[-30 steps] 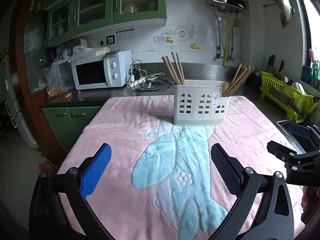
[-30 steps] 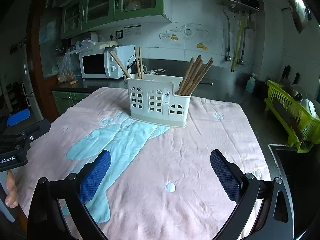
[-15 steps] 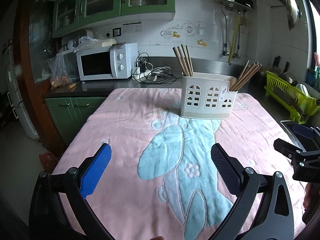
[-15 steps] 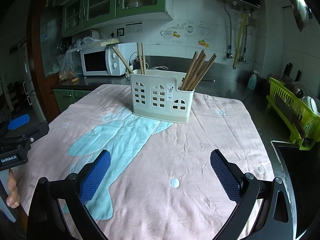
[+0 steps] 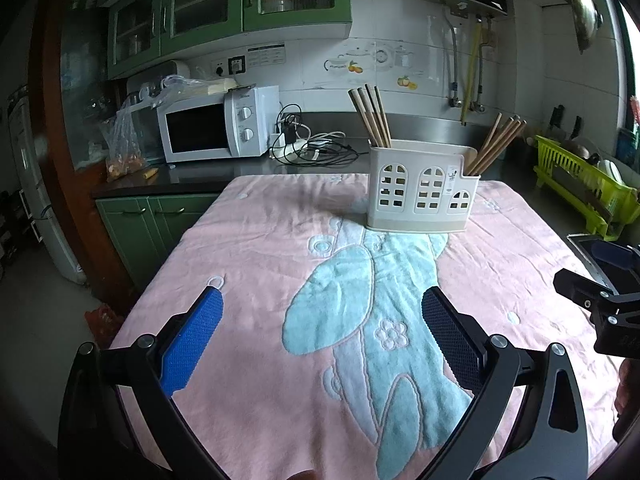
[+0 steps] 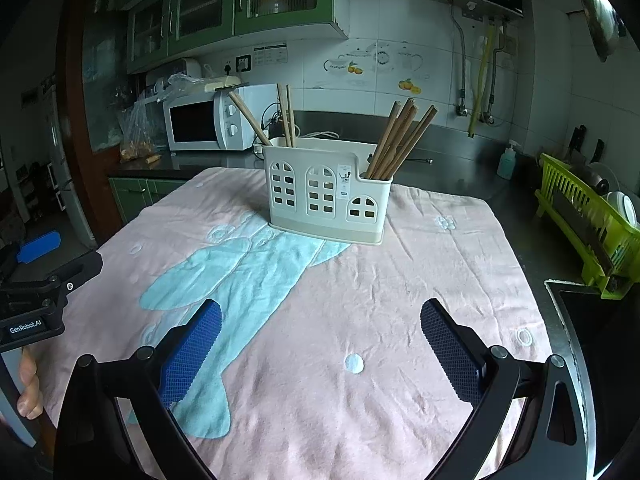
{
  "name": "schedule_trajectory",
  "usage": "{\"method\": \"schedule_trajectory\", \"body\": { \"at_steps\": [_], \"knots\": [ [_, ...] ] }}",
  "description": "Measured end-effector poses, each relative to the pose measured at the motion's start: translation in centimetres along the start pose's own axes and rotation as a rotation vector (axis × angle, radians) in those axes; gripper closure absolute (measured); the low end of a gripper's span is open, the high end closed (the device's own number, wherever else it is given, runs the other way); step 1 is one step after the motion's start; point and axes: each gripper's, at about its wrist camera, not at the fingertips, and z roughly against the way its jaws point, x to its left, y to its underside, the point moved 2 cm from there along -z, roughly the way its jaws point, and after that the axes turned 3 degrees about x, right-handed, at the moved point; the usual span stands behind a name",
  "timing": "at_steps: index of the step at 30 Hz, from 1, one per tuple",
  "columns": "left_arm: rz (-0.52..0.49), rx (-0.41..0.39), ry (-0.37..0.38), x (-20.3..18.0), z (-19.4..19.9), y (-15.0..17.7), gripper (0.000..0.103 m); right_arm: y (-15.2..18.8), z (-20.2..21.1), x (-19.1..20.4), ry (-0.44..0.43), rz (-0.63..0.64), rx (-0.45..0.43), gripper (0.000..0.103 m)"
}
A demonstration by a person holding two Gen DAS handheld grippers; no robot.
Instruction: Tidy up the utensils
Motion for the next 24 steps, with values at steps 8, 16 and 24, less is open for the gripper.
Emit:
{"method": "schedule_trajectory", "body": {
  "at_steps": [8, 16, 24],
  "knots": [
    [-0.003, 0.003, -0.003, 0.07, -0.09, 0.07, 0.005, -0.22, -0.04, -0.2, -0.005, -0.01, -0.002, 0.007],
    [-0.004, 0.0, -0.009, 0.08, -0.1, 0.07, 0.005, -0.19, 0.01, -0.21, -0.008, -0.012, -0.004, 0.007],
    [-0.006, 0.0, -0.013, 0.09, -0.08, 0.13, 0.005, -0.24, 0.02, -0.19, -0.009, -0.012, -0.003, 0.007]
  ]
}}
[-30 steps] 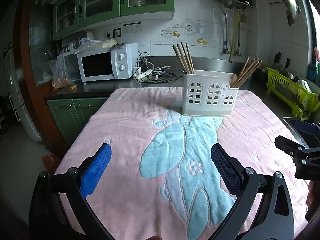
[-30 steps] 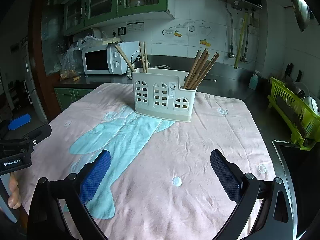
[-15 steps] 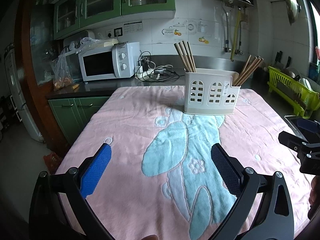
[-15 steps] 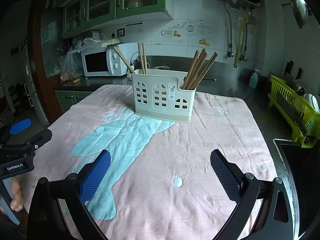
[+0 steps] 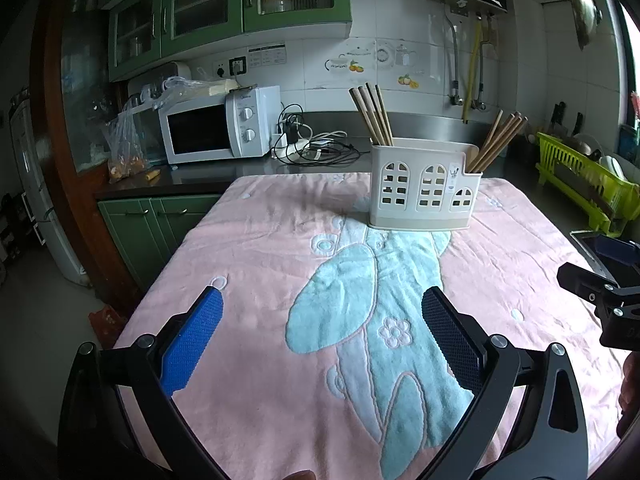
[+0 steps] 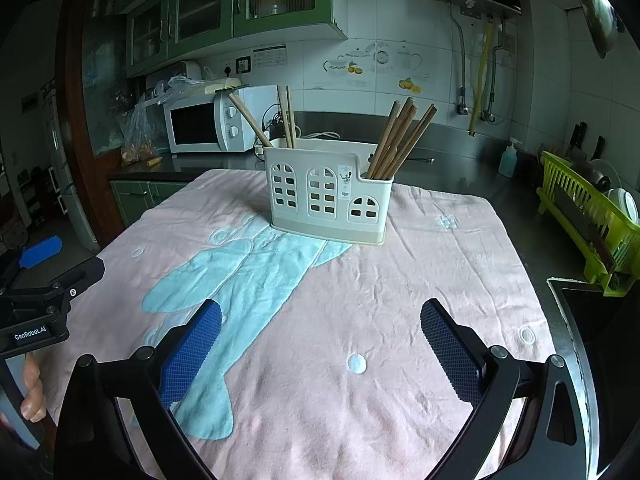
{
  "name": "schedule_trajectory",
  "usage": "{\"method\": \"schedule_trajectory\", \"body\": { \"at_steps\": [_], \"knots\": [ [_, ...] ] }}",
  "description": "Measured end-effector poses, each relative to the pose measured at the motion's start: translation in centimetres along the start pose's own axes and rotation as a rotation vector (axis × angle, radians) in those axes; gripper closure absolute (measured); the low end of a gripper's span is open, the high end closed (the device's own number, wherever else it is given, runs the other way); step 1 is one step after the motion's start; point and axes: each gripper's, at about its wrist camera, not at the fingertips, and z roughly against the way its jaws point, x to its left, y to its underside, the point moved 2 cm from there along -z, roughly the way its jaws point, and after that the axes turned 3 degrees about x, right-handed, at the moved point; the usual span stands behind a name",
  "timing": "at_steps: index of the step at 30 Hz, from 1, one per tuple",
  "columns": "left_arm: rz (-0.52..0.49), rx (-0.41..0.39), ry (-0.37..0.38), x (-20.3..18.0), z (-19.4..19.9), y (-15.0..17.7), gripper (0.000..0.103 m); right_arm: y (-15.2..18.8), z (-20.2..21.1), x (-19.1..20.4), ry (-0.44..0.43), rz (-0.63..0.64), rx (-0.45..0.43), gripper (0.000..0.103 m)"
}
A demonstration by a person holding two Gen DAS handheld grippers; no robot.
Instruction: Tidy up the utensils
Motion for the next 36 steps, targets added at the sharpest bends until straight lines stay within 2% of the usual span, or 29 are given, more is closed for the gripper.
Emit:
{"method": "schedule_trajectory", "body": {
  "at_steps": [36],
  "knots": [
    [0.016, -0.03, -0.01, -0.1, 0.62, -0.57, 0.005, 0.21, 0.32, -0.14, 0.003, -0.022, -0.022, 0.007]
  ]
}}
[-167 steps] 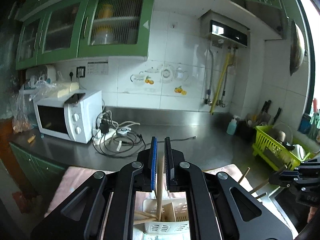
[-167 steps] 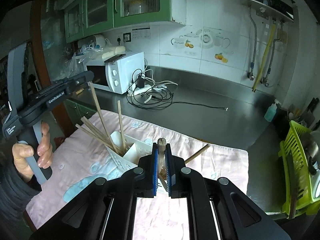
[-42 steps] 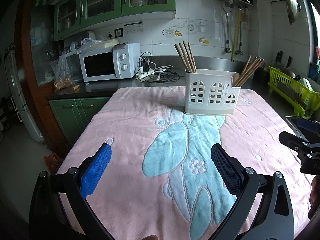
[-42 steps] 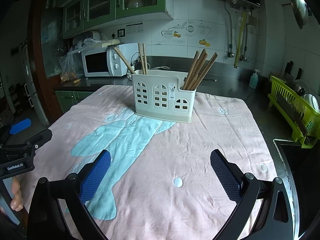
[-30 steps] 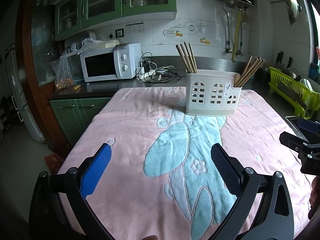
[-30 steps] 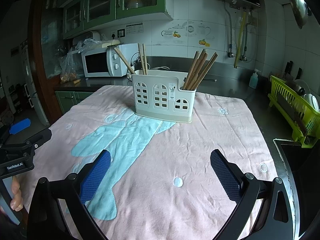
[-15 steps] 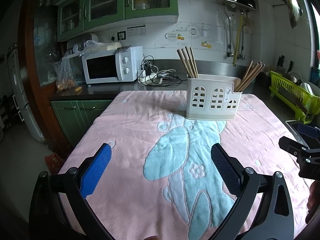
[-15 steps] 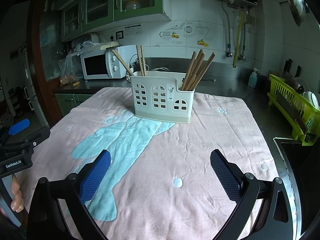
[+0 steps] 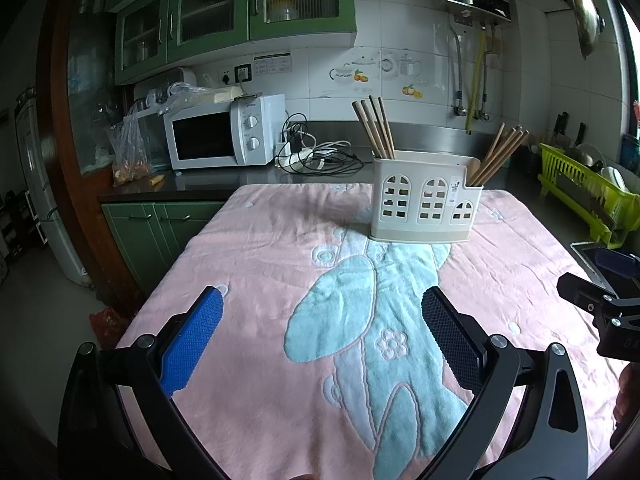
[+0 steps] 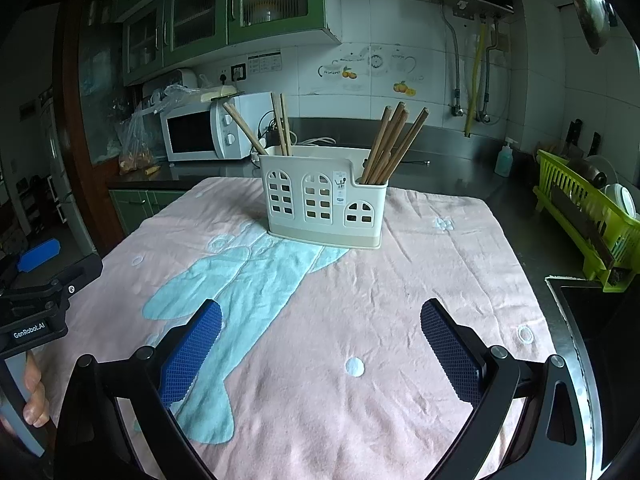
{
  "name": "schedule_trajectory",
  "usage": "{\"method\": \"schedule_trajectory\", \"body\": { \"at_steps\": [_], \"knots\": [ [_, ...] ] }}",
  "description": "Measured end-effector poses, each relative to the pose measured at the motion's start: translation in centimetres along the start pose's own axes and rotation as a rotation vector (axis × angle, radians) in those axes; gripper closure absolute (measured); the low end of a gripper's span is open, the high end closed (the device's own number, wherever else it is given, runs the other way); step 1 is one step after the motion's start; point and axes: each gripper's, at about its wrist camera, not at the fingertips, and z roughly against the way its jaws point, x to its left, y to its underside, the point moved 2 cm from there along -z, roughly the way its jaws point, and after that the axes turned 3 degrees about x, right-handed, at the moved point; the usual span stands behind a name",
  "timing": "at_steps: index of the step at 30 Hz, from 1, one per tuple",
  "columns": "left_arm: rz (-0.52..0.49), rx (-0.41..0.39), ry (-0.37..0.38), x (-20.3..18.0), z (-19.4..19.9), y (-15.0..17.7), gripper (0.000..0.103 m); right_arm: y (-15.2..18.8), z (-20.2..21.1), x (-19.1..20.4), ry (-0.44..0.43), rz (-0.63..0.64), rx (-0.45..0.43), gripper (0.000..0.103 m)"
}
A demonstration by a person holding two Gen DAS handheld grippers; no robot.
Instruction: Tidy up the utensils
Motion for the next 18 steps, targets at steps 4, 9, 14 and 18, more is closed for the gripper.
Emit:
{"method": "schedule_trajectory", "body": {
  "at_steps": [4, 9, 14, 18],
  "knots": [
    [0.0, 0.0, -0.001, 0.02, -0.01, 0.02, 0.005, -0.01, 0.06, -0.01, 0.001, 0.0, -0.001, 0.007],
    [-0.001, -0.002, -0.001, 0.0, 0.0, 0.03, 0.005, -0.02, 0.09, -0.02, 0.002, 0.002, 0.0, 0.007],
    [-0.002, -0.002, -0.002, -0.13, 0.03, -0.04, 0.005, -0.07, 0.12, 0.03, 0.003, 0.001, -0.001, 0.007],
    [-0.003, -0.001, -0.001, -0.17, 0.03, -0.02, 0.005, -0.12, 0.14, -0.03, 0.003, 0.001, -0.001, 0.007]
  ]
}}
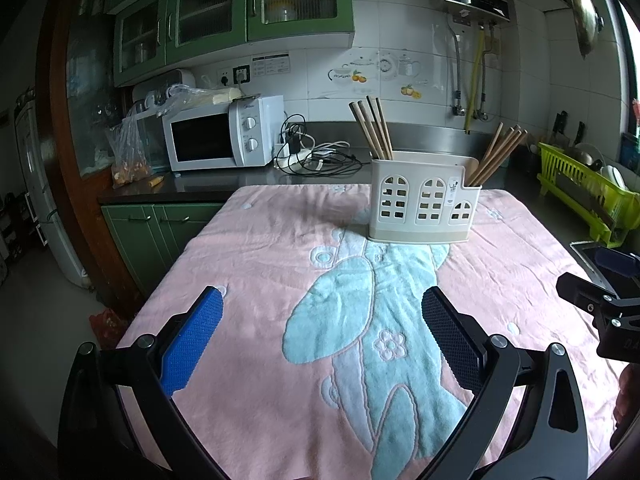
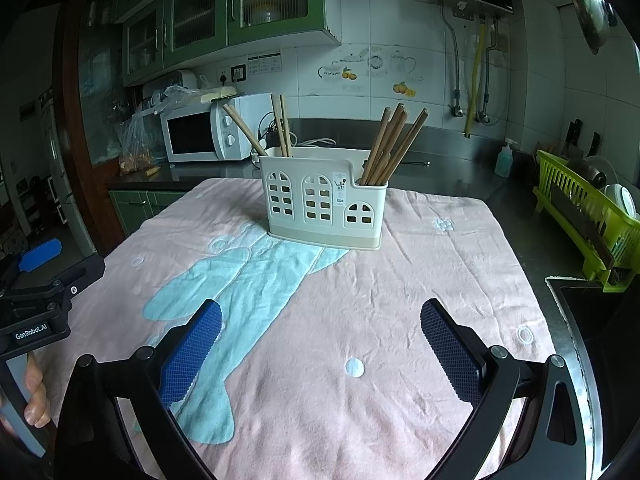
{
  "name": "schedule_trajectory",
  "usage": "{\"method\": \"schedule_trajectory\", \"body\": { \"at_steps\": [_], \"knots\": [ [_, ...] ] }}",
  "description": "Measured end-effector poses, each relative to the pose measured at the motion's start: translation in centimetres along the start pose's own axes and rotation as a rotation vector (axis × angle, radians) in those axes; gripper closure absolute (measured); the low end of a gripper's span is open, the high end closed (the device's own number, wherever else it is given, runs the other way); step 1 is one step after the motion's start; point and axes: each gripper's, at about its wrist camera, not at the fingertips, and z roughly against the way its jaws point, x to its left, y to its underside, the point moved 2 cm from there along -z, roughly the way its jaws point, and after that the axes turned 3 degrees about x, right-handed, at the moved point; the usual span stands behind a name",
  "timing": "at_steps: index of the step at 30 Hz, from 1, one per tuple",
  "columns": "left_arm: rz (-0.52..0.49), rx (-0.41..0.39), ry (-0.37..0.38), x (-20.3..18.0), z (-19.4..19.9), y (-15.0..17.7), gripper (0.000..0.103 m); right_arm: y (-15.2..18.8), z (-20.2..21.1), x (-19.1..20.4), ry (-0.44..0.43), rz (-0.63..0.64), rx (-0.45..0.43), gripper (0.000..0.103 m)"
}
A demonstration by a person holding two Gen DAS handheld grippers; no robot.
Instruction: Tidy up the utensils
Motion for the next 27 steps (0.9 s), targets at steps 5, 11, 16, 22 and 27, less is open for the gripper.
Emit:
{"method": "schedule_trajectory", "body": {
  "at_steps": [5, 11, 16, 22, 27],
  "knots": [
    [-0.005, -0.001, 0.003, -0.34, -0.01, -0.29, 0.005, -0.13, 0.09, 0.06, -0.004, 0.0, 0.0, 0.007],
    [-0.008, -0.002, 0.004, -0.67, -0.04, -0.49, 0.005, -0.12, 0.16, 0.1, -0.003, -0.001, -0.001, 0.007],
    [-0.011, -0.005, 0.003, -0.8, -0.08, -0.46, 0.005, -0.3, 0.18, -0.01, -0.004, -0.005, -0.003, 0.007],
    [-0.012, -0.005, 0.005, -0.86, -0.09, -0.51, 0.005, -0.25, 0.28, -0.22, -0.002, -0.008, -0.007, 0.007],
    [-0.015, -0.006, 0.005, -0.97, -0.1, -0.56, 0.005, -0.32, 0.31, -0.25, -0.004, -0.009, -0.007, 0.007]
  ]
}}
